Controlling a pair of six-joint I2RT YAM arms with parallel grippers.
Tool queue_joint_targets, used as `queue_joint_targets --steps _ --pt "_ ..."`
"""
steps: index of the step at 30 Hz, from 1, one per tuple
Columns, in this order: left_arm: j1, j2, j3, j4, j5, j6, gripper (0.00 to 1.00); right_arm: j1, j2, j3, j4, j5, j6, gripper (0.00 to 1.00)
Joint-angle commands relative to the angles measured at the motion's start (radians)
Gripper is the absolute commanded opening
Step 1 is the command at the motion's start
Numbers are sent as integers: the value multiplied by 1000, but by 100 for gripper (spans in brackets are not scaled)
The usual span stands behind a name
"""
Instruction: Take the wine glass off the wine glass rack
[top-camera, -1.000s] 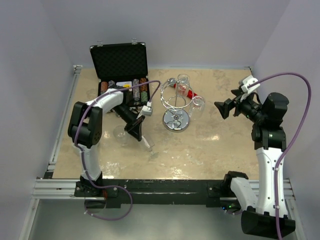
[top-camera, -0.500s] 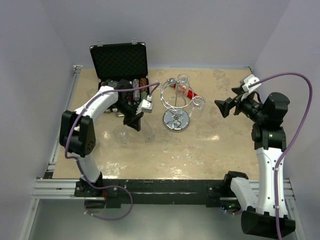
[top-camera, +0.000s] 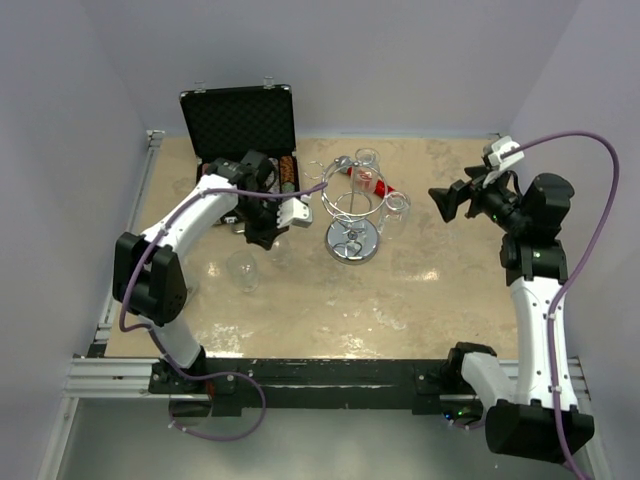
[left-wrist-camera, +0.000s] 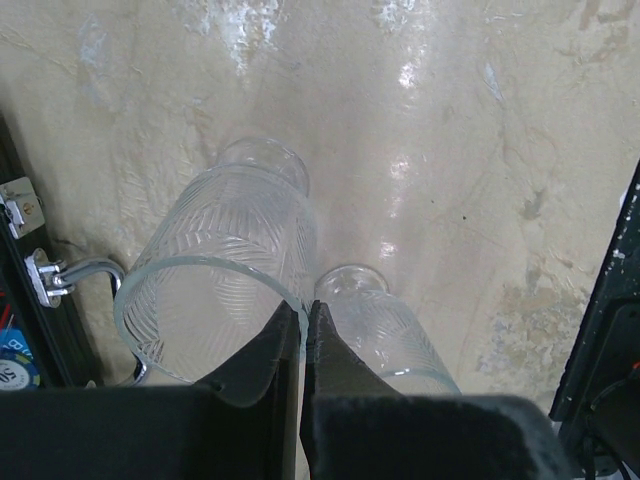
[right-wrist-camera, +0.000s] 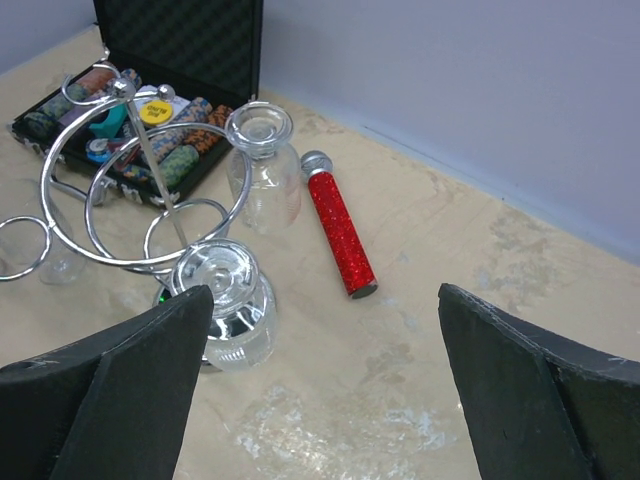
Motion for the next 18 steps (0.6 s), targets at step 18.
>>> queue_joint_targets --steps 18 --pt "-69 3 -3 114 -113 -94 36 -4 21 -139 -27 -183 -268 98"
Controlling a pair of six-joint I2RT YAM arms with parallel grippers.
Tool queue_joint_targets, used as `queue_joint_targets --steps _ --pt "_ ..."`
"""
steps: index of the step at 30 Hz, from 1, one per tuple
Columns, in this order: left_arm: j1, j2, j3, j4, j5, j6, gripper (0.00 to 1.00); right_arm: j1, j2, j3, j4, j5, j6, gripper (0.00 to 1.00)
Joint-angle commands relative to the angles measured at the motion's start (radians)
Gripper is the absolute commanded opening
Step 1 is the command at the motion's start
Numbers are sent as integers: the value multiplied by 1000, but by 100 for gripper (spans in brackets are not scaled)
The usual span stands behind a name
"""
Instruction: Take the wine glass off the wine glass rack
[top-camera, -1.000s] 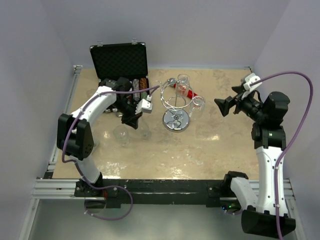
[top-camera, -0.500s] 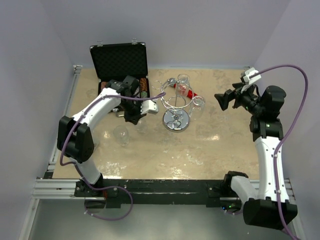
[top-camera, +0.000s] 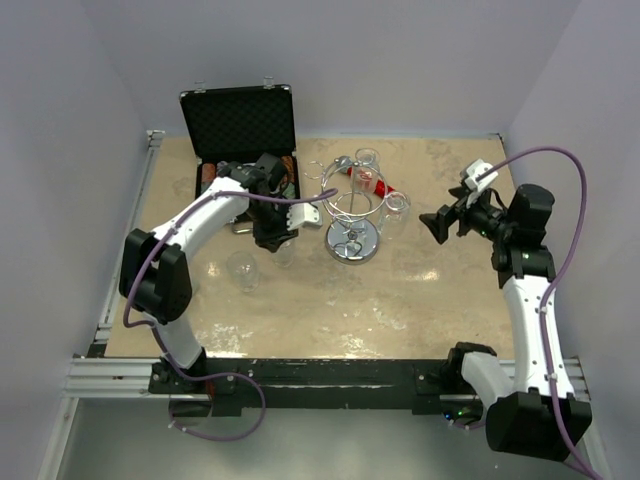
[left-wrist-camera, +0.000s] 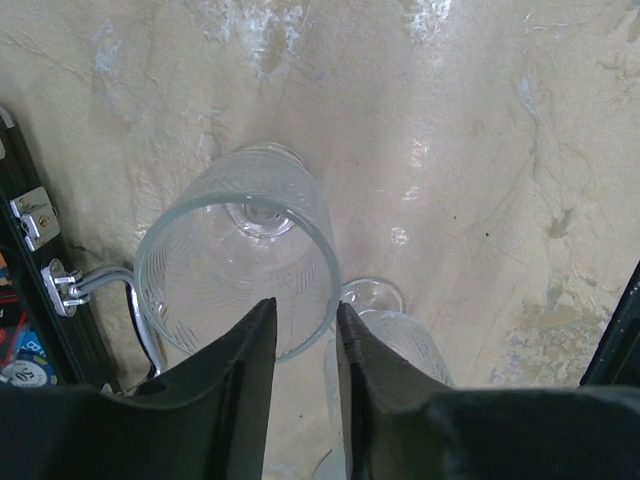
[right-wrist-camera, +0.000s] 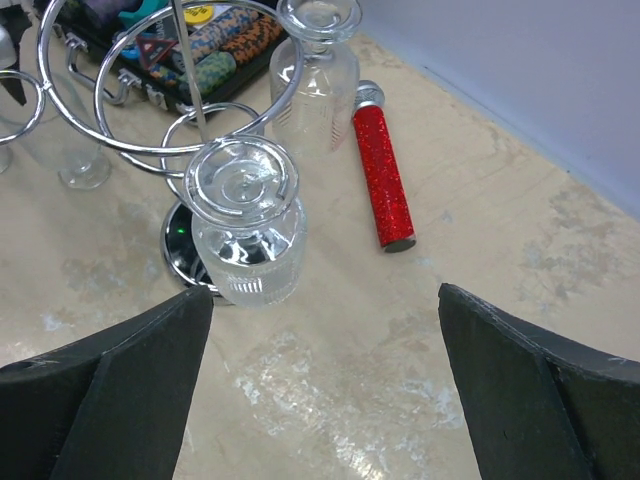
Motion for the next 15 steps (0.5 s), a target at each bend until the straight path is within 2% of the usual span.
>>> queue_joint_targets --steps 1,6,11,13,15 --pt "-1 -35 -1 51 -10 -23 39 -3 21 -7 8 -92 -77 98" --pt "-1 -71 8 68 22 -47 48 -4 101 16 -42 -186 -159 98" --pt "2 -158 -14 67 7 -87 59 -3 217 62 -184 -254 -417 99" --pt "8 -208 -30 77 -1 -116 69 -4 279 87 -243 -269 -521 99" --pt "8 -261 -67 116 -28 -162 73 -4 325 102 -291 -278 -607 99"
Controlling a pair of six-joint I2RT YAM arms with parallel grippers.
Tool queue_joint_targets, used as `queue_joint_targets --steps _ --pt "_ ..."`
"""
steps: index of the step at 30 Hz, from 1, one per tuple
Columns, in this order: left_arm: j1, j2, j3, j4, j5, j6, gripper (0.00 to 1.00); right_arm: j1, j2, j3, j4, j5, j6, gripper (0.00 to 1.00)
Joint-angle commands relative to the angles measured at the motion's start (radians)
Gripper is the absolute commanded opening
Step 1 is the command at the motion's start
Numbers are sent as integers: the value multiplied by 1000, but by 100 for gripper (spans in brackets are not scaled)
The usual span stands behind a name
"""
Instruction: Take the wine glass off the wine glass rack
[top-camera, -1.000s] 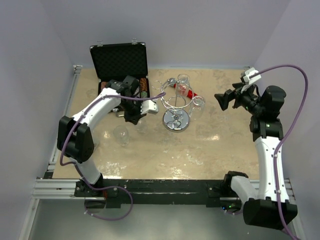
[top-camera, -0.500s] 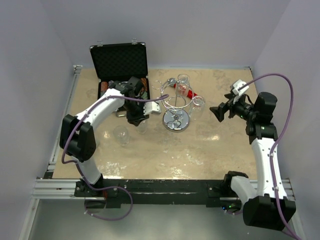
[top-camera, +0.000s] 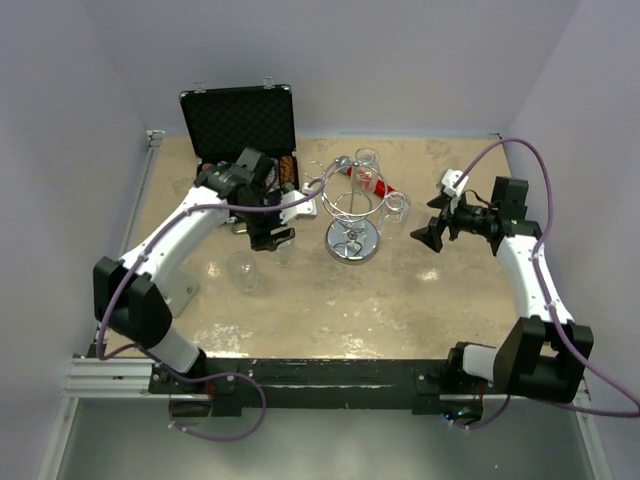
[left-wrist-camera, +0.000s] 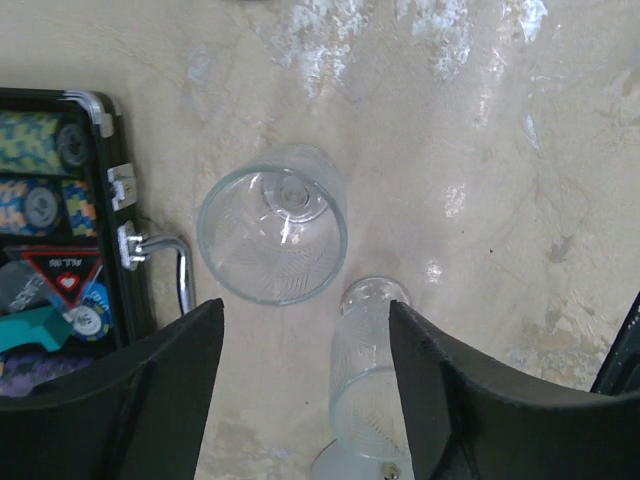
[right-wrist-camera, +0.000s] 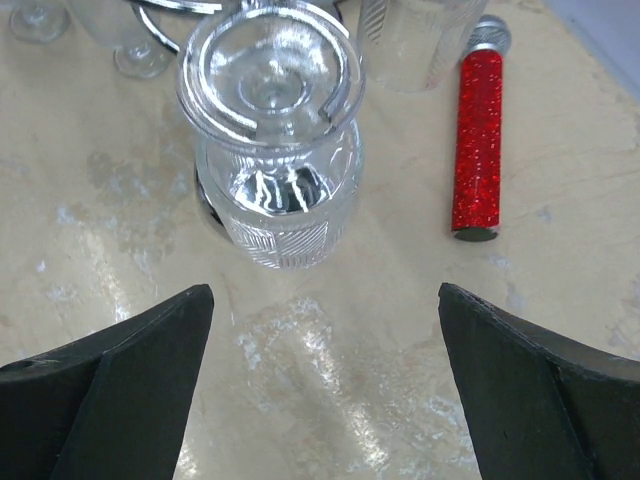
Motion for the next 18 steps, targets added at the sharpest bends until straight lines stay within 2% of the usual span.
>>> queue_joint_targets --steps 1,6,9,13,17,18 --pt "8 -153 -55 61 -16 -91 76 -4 81 66 -128 -84 -255 99" --pt "14 -256 -139 159 -14 -151 80 0 157 65 -131 -162 -327 99" --pt "14 -278 -134 185 -11 -171 80 4 220 86 -175 -214 -402 98" --pt "15 -278 -114 174 -19 -173 80 8 327 141 -352 -286 -603 98" --pt "14 -267 -89 159 -33 -171 80 19 476 221 -601 -354 -891 98" --pt "14 -264 -81 156 -34 -173 80 20 499 236 -600 -363 -872 98"
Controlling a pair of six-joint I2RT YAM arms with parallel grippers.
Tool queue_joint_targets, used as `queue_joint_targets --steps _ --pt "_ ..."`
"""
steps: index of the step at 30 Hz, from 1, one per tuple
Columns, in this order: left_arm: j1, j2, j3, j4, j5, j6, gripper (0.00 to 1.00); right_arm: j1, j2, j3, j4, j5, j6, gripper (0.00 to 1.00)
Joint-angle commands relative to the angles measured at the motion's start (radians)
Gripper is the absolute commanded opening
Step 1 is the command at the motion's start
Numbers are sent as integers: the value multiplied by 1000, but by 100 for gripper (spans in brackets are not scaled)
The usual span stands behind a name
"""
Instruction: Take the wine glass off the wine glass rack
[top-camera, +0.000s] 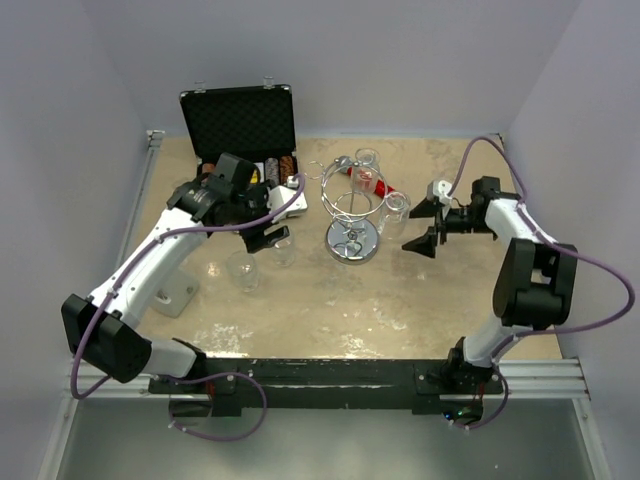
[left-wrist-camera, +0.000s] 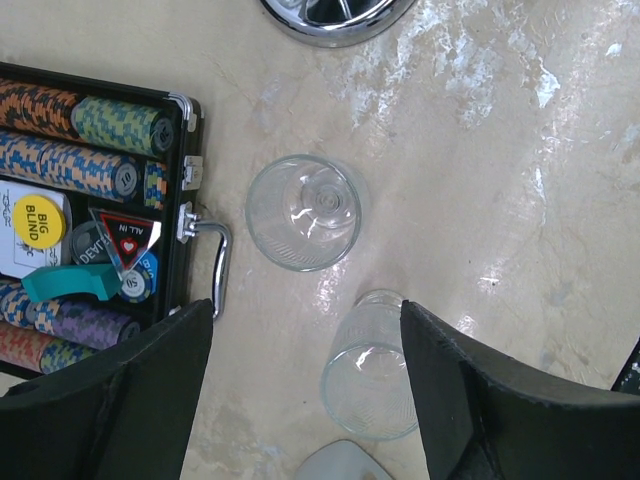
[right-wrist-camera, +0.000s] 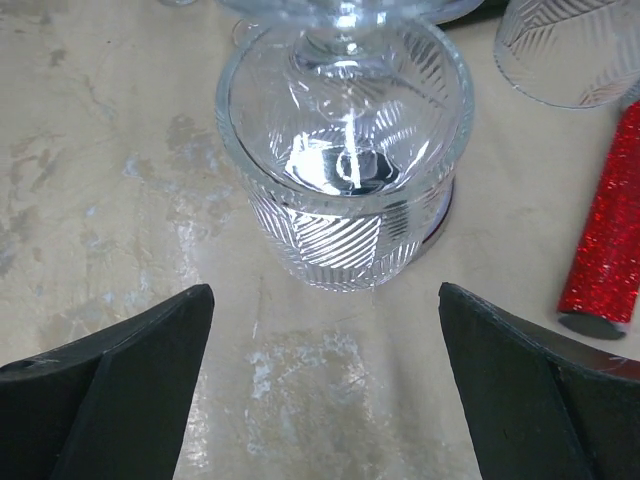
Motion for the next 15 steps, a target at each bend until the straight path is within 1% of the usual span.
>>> queue_joint_targets --steps 1,6,8,12,14,15 --pt "5 1 56 7 -16 -29 80 12 106 91 -234 -137 -251 98" --pt "5 17 71 3 -31 -29 80 24 120 129 -233 -191 -252 97" --pt "5 18 73 1 -33 -31 80 24 116 143 -233 -199 -235 98" --pt "5 20 77 -1 -36 -27 80 12 112 186 -231 -142 -185 98" --pt "5 18 73 4 -35 -21 80 2 83 186 -154 -107 -89 98" --pt "5 18 70 6 -35 -20 80 -4 58 174 -82 -92 -26 98"
